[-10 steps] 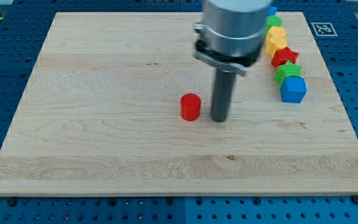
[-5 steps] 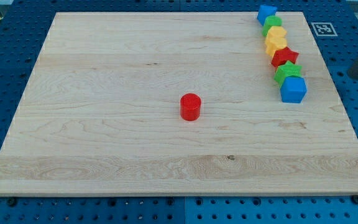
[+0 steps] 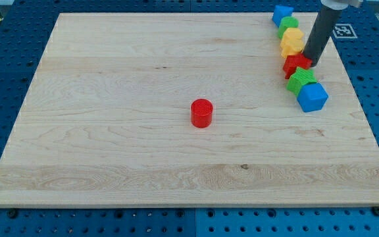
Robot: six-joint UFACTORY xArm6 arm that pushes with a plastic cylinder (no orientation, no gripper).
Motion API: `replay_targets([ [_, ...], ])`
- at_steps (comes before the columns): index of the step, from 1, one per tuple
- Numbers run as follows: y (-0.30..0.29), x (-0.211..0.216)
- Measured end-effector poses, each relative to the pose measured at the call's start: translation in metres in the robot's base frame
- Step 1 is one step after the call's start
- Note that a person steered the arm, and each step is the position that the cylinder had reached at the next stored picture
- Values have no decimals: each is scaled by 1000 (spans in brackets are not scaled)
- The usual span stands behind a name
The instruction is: Push the red star towards center left
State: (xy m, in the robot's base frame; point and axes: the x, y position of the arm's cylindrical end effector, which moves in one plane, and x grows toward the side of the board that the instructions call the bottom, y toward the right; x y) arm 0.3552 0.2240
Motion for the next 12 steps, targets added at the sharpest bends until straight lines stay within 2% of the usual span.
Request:
replay_targets([
  [2,15,13],
  [3,-8,13],
  [6,-138,41],
  [8,-108,61],
  [9,-115,76],
  [12,-223,76],
])
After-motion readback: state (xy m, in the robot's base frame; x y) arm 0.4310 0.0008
